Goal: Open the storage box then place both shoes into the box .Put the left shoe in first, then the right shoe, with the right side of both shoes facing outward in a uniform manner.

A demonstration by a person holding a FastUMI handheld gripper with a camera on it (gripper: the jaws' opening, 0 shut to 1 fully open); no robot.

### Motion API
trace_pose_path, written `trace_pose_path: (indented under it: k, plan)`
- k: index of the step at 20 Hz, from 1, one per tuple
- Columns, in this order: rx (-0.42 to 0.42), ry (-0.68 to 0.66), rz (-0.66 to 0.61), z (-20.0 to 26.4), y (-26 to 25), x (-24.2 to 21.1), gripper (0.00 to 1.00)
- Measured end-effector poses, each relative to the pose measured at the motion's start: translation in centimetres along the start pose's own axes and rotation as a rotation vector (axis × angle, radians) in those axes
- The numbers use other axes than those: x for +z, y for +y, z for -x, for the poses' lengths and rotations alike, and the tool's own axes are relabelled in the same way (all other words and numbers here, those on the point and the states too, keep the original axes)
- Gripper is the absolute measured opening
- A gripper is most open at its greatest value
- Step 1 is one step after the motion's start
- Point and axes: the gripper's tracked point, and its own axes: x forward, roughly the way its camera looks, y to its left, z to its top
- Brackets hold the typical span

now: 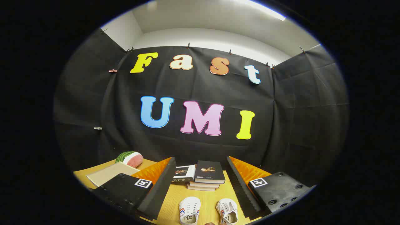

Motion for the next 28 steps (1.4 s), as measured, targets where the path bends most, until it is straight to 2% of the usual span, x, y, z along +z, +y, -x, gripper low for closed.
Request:
trace_pose_path:
  k: [15, 23, 26, 28]
  plan:
    - [0.046, 0.104, -0.026, -1.3, 2.5, -2.3, 0.97]
    - [0.037, 0.124, -0.02, -1.4, 3.8, -2.0, 0.97]
    - [0.065, 0.151, -0.041, -1.5, 5.1, -2.3, 0.97]
    - [0.118, 0.183, -0.07, -1.5, 6.5, -3.0, 0.97]
